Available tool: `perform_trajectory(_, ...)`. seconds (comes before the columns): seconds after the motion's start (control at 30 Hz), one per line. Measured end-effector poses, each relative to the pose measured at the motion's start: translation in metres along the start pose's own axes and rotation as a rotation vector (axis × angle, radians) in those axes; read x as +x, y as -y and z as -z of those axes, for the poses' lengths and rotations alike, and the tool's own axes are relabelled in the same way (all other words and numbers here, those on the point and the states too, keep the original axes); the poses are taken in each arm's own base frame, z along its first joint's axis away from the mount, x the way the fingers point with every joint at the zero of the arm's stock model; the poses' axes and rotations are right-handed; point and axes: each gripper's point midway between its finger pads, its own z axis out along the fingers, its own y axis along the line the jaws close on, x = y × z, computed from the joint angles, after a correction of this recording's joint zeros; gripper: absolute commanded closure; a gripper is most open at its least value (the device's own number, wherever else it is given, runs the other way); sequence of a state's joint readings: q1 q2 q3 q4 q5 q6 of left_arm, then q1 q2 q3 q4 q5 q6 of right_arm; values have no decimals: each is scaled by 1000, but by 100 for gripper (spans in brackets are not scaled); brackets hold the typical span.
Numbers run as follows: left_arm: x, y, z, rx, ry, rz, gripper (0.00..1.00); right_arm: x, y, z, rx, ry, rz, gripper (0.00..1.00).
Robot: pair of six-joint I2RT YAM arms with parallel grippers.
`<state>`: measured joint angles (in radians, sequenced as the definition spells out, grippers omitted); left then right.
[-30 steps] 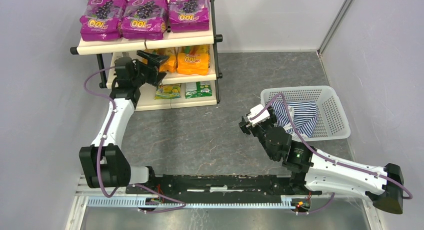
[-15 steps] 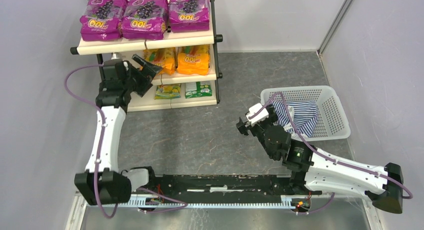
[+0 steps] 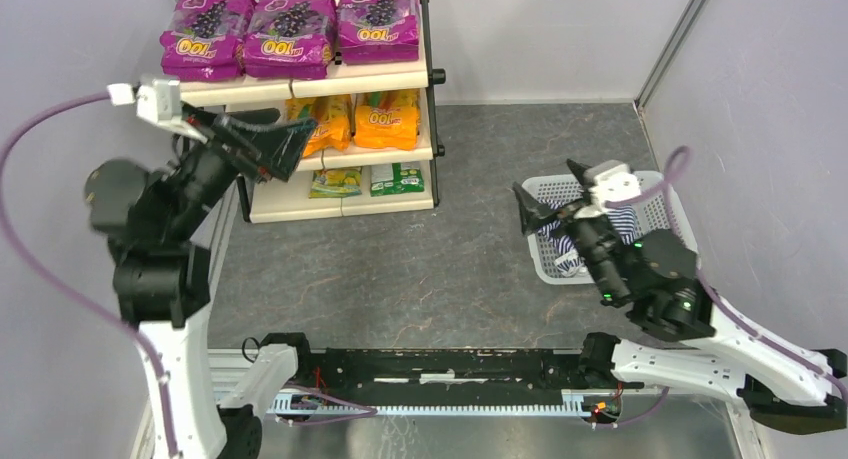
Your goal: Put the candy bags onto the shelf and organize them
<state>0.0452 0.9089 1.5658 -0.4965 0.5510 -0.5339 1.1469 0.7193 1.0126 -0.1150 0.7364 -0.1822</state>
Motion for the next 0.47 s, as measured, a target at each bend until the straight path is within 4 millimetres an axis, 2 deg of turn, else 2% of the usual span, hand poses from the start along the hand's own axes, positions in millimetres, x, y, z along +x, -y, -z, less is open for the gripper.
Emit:
perform_trajectory(0.03,-14,23,10,65,42,-59,0,-12,5,5,-6,32,-16,2)
perform_trajectory(0.2,-37,87,58,249,171,-241,0,-38,26,24,-10,136,-56,2)
perform_trajectory(0.33,-46,106,79,298,238,-315,0,-43,30,27,-10,159,-59,2)
perform_trajectory(0.47,-44,103,76,295,238,-331,0,-31,25,25,-15,153,-38,2)
